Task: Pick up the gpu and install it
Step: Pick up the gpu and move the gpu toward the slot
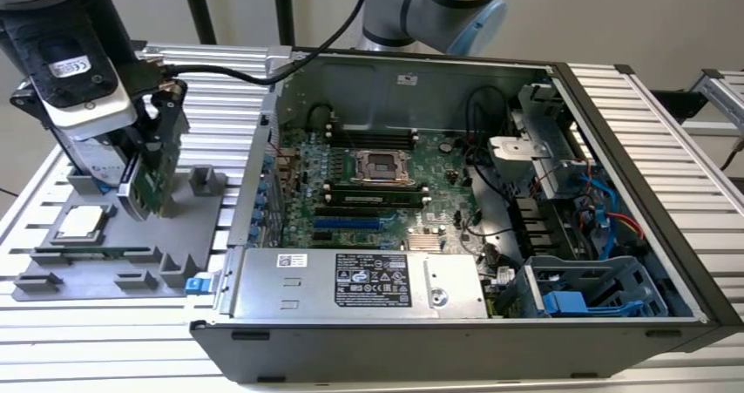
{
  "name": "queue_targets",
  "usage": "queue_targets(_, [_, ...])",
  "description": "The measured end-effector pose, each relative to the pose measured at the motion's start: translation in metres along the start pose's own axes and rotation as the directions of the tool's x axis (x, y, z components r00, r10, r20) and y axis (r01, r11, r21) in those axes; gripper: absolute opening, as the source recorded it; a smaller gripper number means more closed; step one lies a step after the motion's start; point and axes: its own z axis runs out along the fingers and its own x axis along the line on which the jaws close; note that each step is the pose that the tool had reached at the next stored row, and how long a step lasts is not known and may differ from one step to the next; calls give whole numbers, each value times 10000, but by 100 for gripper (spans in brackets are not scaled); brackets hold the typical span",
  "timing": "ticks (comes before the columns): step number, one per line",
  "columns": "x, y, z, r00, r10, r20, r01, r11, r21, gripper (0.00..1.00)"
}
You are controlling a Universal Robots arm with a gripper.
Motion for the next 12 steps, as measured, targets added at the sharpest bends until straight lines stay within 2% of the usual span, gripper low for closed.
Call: queue_targets(12, [-1,12,-147,10000,52,6,-52,10000,-1,0])
